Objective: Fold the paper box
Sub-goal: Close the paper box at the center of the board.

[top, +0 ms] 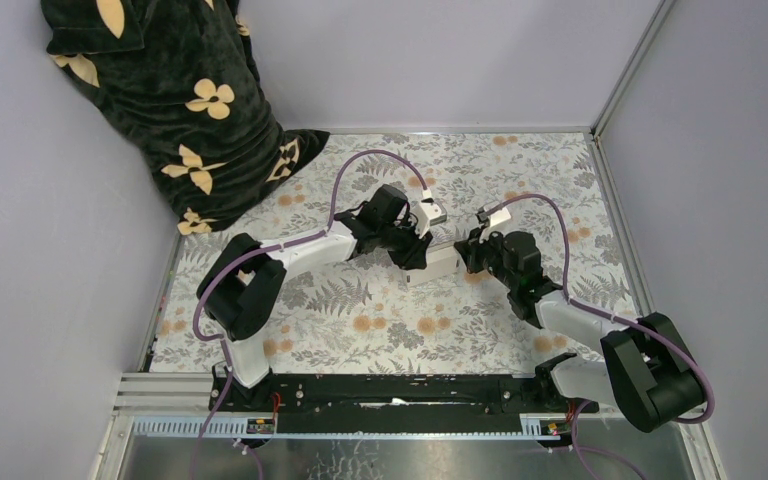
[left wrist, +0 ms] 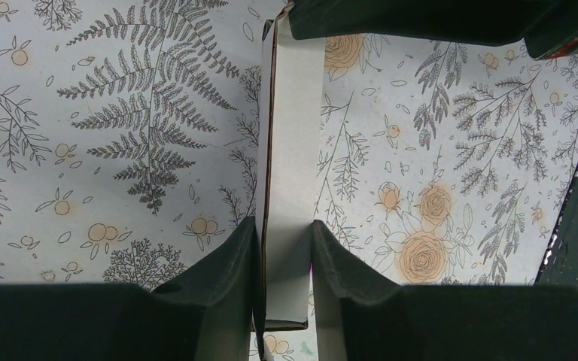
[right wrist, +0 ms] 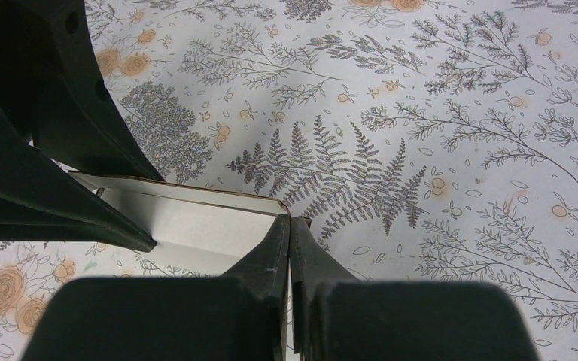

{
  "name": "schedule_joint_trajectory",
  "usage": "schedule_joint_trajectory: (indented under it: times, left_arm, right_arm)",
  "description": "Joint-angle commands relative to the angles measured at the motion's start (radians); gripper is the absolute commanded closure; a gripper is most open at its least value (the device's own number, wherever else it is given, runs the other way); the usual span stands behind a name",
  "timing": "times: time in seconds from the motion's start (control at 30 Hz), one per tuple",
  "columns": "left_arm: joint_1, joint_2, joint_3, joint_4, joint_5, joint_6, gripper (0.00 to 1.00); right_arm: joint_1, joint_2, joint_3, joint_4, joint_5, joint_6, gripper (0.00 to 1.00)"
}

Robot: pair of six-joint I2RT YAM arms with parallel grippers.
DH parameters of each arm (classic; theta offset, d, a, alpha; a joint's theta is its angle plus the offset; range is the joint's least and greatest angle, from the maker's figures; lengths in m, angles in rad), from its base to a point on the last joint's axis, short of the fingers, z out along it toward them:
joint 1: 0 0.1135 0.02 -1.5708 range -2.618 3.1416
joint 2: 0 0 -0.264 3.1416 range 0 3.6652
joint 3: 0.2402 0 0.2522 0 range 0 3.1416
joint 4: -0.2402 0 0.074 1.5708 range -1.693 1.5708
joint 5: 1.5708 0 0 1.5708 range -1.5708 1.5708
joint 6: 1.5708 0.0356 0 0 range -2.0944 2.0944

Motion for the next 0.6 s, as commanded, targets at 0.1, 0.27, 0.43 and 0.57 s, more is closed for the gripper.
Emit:
schedule_joint_trajectory:
  times: [0.1,0.27,0.43,0.57]
  left_arm:
    - [0.013,0.001,-0.021,-0.022,-0.124,0.018,0.75]
    - [0.013,-0.004,-0.023,-0.027,-0.136,0.026,0.75]
    - [0.013,-0.011,-0.024,-0.03,-0.145,0.031,0.75]
    - [0.014,-0.022,-0.026,-0.035,-0.166,0.039,0.75]
  right_arm:
    - [0.023,0.001,-0.039,-0.008,-0.022,-0.016,1.0]
    - [0.026,-0.005,-0.062,0.028,-0.014,-0.021,1.0]
    - [0.041,-0.007,-0.084,0.072,0.008,-0.035,1.0]
    - [0.058,0.005,-0.099,0.112,0.03,-0.049,1.0]
